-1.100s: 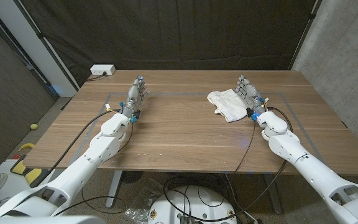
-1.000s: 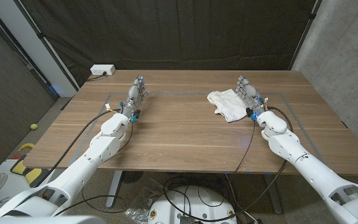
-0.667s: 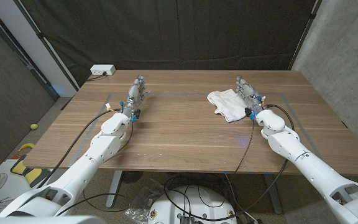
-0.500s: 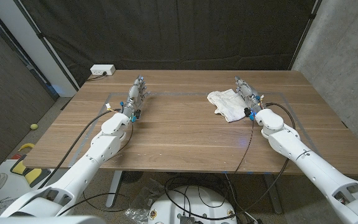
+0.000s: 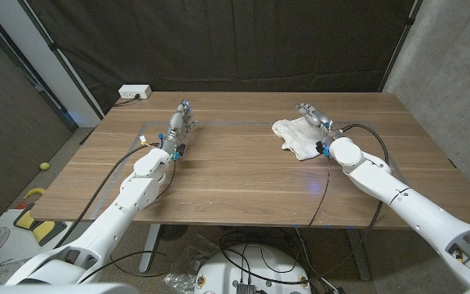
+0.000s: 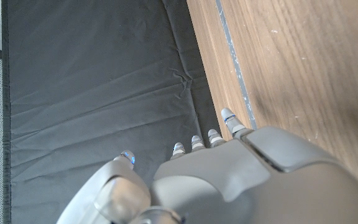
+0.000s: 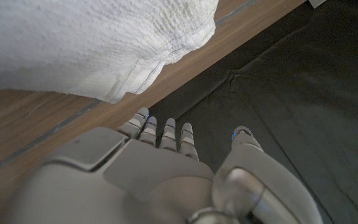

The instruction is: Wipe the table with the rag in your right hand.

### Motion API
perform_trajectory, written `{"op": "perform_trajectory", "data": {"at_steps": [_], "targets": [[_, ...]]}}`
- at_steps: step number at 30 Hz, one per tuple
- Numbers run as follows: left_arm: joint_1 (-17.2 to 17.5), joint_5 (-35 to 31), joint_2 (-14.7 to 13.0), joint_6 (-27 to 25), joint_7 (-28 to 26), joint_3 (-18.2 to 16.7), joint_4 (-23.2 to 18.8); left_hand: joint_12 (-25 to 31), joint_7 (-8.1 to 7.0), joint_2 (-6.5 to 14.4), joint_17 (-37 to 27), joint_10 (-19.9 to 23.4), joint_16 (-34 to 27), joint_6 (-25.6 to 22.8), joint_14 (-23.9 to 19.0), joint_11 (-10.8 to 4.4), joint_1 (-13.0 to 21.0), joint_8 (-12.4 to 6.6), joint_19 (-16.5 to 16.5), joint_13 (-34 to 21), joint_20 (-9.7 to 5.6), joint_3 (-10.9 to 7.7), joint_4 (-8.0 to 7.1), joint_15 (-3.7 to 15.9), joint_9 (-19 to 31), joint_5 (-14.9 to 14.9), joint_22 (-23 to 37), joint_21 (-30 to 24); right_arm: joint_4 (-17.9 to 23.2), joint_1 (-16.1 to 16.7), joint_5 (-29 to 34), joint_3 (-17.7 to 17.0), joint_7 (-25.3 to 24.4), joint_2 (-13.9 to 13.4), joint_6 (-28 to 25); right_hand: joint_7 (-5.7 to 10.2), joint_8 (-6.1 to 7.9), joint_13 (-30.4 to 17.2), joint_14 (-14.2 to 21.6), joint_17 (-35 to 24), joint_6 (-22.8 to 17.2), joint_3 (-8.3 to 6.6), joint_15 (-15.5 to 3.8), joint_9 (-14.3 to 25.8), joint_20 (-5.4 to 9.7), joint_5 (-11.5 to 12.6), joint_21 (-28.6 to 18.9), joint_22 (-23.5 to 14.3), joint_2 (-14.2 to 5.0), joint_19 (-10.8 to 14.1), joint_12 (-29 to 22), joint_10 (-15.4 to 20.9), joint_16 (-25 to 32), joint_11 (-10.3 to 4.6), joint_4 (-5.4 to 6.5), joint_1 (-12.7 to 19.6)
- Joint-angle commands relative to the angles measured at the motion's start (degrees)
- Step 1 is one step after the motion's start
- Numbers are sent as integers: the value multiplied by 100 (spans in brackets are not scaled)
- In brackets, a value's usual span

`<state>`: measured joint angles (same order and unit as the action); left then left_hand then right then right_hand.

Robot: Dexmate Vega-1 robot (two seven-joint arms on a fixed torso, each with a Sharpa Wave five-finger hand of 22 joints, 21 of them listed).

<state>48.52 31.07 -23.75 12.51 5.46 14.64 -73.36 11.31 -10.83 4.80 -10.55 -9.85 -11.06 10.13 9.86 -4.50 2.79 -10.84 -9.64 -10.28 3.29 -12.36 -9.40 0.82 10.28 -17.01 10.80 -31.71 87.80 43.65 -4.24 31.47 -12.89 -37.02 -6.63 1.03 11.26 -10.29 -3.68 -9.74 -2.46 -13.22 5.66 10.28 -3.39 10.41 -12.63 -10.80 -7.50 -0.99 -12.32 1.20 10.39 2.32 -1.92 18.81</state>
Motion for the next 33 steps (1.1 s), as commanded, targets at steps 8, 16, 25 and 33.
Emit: {"op": "perform_trajectory", "data": {"at_steps": [8,16,25,33], "targets": [[-129,-104,150,-7,145,-108,242,41,-62,215,-18,-1061,-17,974,819,39,3,-19,-1026,-30,45,-6,9,11,30,-15,24,16,557,-905,2029,1418,66,-242,-2022,96,45,-11,100,-13,-127,-53,-200,28,-1,1,-22,-13,81,95,-19,84,24,-133,-150,152],[-151,-143,181,-8,137,-127,278,37,-39,216,-19,-1068,-15,952,818,51,5,-25,-1015,-32,47,0,8,16,32,-14,26,22,662,-1210,2748,1981,336,-156,-2892,123,28,-11,131,-12,-109,-124,-264,34,-416,-5,-57,-3,181,285,31,8,9,-226,-403,431],[-141,-183,190,-54,97,-126,213,45,5,220,-19,-1045,-19,873,798,94,11,-51,-997,-34,44,2,9,18,35,-13,27,27,780,-1517,3046,2409,1036,-148,-3551,122,-112,-19,44,-20,421,-75,-209,44,-879,34,-15,-1,429,354,146,-379,-14,-255,-610,633],[-111,-202,186,-63,72,-127,147,45,14,225,-20,-1042,-23,799,778,102,20,-72,-997,-36,63,2,12,-8,38,-13,27,39,751,-1657,3023,2568,1419,-83,-3910,79,-125,-23,-78,-24,756,-73,-109,51,-895,62,13,-1,460,371,189,-671,-33,-208,-650,742]]}}
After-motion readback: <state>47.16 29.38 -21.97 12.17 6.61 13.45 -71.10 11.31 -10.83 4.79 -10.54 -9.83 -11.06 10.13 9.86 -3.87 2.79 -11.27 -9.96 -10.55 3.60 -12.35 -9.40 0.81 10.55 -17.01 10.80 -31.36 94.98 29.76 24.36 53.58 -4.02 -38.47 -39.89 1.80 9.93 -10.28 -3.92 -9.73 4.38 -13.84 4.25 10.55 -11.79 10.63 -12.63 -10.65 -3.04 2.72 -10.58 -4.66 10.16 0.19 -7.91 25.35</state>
